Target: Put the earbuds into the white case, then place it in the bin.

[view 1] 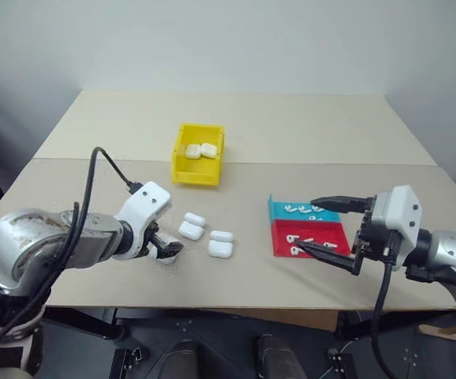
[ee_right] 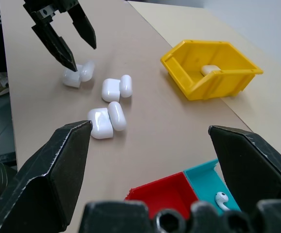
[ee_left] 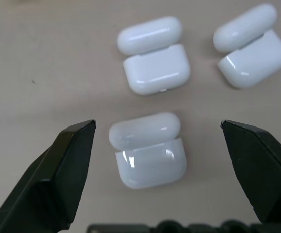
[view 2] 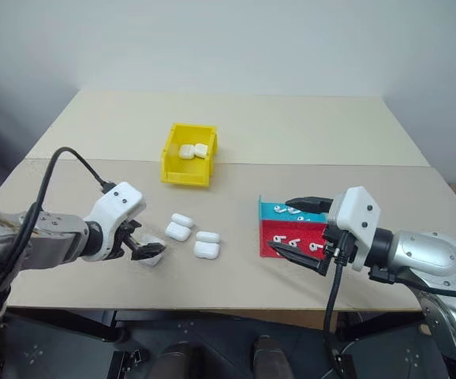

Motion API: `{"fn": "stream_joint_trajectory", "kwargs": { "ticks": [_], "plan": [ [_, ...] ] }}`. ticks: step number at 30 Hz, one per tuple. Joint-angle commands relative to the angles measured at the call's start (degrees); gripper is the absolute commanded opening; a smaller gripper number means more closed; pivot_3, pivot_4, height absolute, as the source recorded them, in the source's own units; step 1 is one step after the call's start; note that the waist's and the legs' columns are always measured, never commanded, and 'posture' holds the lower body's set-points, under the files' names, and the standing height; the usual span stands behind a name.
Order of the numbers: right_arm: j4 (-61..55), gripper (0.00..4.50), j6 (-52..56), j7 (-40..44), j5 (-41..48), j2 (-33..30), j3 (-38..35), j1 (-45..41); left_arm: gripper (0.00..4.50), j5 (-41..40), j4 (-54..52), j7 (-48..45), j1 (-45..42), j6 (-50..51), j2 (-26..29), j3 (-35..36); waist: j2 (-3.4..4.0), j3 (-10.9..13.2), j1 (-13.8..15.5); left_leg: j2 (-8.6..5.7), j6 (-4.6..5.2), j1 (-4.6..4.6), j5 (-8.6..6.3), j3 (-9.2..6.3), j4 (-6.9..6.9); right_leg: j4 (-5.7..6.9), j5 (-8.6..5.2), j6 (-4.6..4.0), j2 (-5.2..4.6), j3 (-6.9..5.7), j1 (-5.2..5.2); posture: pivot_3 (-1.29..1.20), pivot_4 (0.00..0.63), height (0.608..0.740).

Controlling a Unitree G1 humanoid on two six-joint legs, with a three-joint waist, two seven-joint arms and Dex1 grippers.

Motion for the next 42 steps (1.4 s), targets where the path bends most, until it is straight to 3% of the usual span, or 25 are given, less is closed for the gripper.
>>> {"fn": "stream_joint_trajectory", "kwargs": {
  "ticks": [1,7,14,18,26,33,39,42],
  "plan": [
    [-2.1,4.48,0.6,-0.7,1.6,-0.3,-1.9,0.0,4.5,-6.2,2.4,3.5,-1.5,0.2,2.2,-3.3,0.0,0.0,0.0,0.0,0.0,0.01,0.0,0.01,-0.01,-0.01,0.0,0.0,-0.01,0.01,0.0,0.0,0.15,0.74],
    [-3.7,4.48,0.9,-2.0,1.5,0.4,-1.8,1.2,4.5,-12.4,8.7,11.3,-1.5,0.2,1.7,-7.1,-0.01,0.0,0.0,0.0,0.0,-0.01,0.0,0.0,-0.01,0.0,0.01,-0.01,0.0,0.02,-0.01,0.0,0.15,0.74],
    [-4.9,4.48,0.4,-3.1,0.8,1.1,-1.3,2.5,4.5,-12.0,14.1,21.2,-2.2,0.2,-4.9,-7.3,-0.02,0.0,0.1,-0.06,0.0,0.0,0.0,0.0,0.01,-0.02,0.01,-0.01,-0.04,0.01,0.03,0.0,0.15,0.74],
    [-5.3,4.48,0.4,-3.4,0.7,1.3,-1.5,3.1,4.5,-12.6,14.8,23.5,-2.2,0.2,-5.4,-7.6,-0.01,0.0,0.2,-0.08,-0.01,0.03,0.01,0.01,0.02,0.0,0.02,-0.02,-0.06,-0.01,0.07,0.0,0.15,0.74],
    [-6.0,4.48,0.0,-5.0,-0.1,2.1,-0.4,3.4,4.5,-11.8,11.5,19.3,-2.8,0.2,0.5,-13.7,-0.01,0.0,-0.4,-0.04,-0.04,0.11,0.02,0.08,-0.02,0.02,0.01,-0.04,-0.01,0.03,0.06,0.0,0.15,0.74],
    [-6.6,4.48,-0.2,-5.7,-0.8,2.6,0.2,4.0,4.5,-3.3,10.2,13.4,-4.0,0.2,1.4,-16.7,-0.01,0.0,-0.2,-0.06,-0.05,0.11,0.02,0.26,-0.03,-0.01,0.0,-0.03,0.0,0.03,0.07,0.0,0.15,0.74],
    [-6.8,4.5,-0.4,-5.8,-1.3,2.6,0.1,4.8,2.79,1.6,8.9,8.7,-3.7,0.2,0.4,-16.4,0.0,0.0,-0.1,-0.04,-0.05,0.21,0.03,0.29,-0.03,0.02,-0.04,0.01,0.02,0.03,0.12,0.0,0.15,0.74],
    [-7.0,4.5,-0.4,-6.0,-1.3,2.6,0.0,4.9,2.78,4.3,7.6,7.0,-3.1,0.2,0.3,-16.2,0.0,0.0,-0.2,-0.04,-0.06,0.24,0.03,0.29,-0.03,0.02,-0.08,0.06,0.02,0.03,0.14,0.0,0.15,0.74]
  ]
}}
